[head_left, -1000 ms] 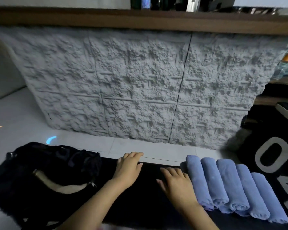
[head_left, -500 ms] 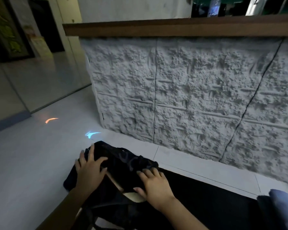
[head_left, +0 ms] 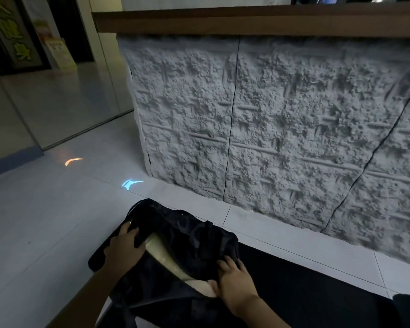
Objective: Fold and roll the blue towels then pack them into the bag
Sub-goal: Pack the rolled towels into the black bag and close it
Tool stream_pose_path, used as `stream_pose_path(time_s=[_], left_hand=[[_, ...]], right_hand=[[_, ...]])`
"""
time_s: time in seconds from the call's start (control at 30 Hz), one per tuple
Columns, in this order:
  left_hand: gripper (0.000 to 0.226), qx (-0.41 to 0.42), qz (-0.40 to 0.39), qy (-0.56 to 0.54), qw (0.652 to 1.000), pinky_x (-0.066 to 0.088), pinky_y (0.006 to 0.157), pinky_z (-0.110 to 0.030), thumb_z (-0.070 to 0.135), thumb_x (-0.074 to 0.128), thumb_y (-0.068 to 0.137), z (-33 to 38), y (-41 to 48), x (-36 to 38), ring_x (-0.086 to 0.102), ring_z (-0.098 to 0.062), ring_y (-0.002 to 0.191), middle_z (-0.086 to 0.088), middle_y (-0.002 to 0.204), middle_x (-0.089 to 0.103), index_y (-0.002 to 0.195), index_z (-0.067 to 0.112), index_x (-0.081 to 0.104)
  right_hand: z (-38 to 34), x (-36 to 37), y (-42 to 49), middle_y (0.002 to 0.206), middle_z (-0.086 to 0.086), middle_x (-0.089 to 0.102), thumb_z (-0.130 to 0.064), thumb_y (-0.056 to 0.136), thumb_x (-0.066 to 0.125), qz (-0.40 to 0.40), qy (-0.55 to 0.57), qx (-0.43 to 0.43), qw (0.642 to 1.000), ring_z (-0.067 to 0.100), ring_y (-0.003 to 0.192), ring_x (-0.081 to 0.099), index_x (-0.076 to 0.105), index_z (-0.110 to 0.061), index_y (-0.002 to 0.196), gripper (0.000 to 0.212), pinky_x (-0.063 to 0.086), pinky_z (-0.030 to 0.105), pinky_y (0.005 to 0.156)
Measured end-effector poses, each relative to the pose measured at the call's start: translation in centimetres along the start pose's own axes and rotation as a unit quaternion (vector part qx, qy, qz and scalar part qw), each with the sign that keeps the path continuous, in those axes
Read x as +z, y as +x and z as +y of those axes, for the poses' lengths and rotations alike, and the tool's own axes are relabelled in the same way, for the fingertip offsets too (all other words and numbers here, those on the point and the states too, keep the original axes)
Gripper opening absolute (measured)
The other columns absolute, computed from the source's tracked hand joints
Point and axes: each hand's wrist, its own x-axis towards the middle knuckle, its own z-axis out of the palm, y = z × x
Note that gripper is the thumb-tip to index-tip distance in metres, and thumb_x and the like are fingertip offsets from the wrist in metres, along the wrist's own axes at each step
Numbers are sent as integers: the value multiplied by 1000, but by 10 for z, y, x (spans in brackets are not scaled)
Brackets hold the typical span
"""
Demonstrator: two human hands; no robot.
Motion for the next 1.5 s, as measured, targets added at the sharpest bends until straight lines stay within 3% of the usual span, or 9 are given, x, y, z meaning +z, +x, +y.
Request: stream_pose_path(time_s=[0.17, 0.3, 0.47, 0.63, 0.87, 1.03, 1.23, 1.4, 1.5], left_hand=[[53, 21, -34, -24, 999, 45, 97, -42, 34, 61, 84, 23, -22, 15, 49, -26, 122, 3, 151, 22, 134, 18, 50], [52, 59, -60, -57, 995, 43, 99, -32, 36, 59, 88, 70, -52, 30, 48, -20, 124, -1, 148, 24, 135, 15, 49], [47, 99, -76, -66, 990, 47, 94, -32, 42, 51, 91, 144, -101, 50, 55, -17, 112, 0, 134, 35, 134, 23, 49], [38, 121, -61, 8, 991, 39, 94, -38, 49, 37, 95, 204, -157, 56, 52, -17, 114, 4, 122, 44, 128, 34, 46], [12, 255, 155, 69, 952, 40, 90, -51, 34, 64, 79, 217, -178, 58, 46, -29, 117, -3, 131, 55, 88, 31, 71], [34, 340, 12, -121, 933, 29, 111, -50, 7, 53, 83, 237, -140, 58, 53, -11, 114, 13, 117, 60, 101, 33, 65], [26, 293, -78, -131, 944, 44, 90, -34, 58, 53, 64, 246, -133, 47, 56, 1, 91, 26, 98, 57, 89, 51, 49], [42, 369, -4, 100, 924, 40, 63, -28, 74, 49, 60, 244, -132, 49, 49, 2, 60, 19, 61, 47, 64, 34, 58], [33, 443, 16, 157, 882, 42, 56, -27, 56, 68, 68, 257, -133, 53, 53, -7, 63, 15, 67, 47, 56, 27, 61]], right_hand=[[38, -3, -18, 71, -17, 65, -54, 65, 39, 2, 4, 7, 1000, 4, 71, 67, 74, -24, 55, 48, 56, 17, 64], [93, -20, -57, 71, -18, 65, -60, 31, 76, 17, 1, 37, 999, 2, 68, 66, 74, -24, 56, 44, 53, 14, 63], [170, -43, -111, 70, -9, 63, -27, 7, 88, 25, -57, 89, 994, 10, 63, 66, 72, -17, 57, 54, 51, 14, 53], [232, -79, -166, 104, 4, 58, -15, 66, 75, 14, -70, 97, 993, 23, 101, 60, 68, -13, 88, 23, 51, 28, 75], [284, -103, -197, 52, -11, 49, -11, 84, 69, 88, 293, 200, 931, 1, 51, 40, 63, -8, 68, 18, 30, 15, 50], [295, -127, -193, 53, -3, 41, -6, 92, 56, 113, 492, 172, 846, 6, 49, 36, 48, -6, 58, 35, 32, 19, 49], [300, -129, -161, 67, 12, 37, -20, 97, 49, 108, 573, 209, 785, 12, 51, 37, 48, -2, 72, 31, 34, 17, 49], [302, -137, -127, 76, 17, 71, -28, 94, 57, 61, 545, 247, 799, 26, 68, 67, 60, 7, 68, 44, 48, 25, 69], [297, -136, -104, 76, 18, 64, -36, 89, 61, 77, 382, 247, 887, 40, 75, 59, 54, -3, 68, 40, 35, 29, 60]])
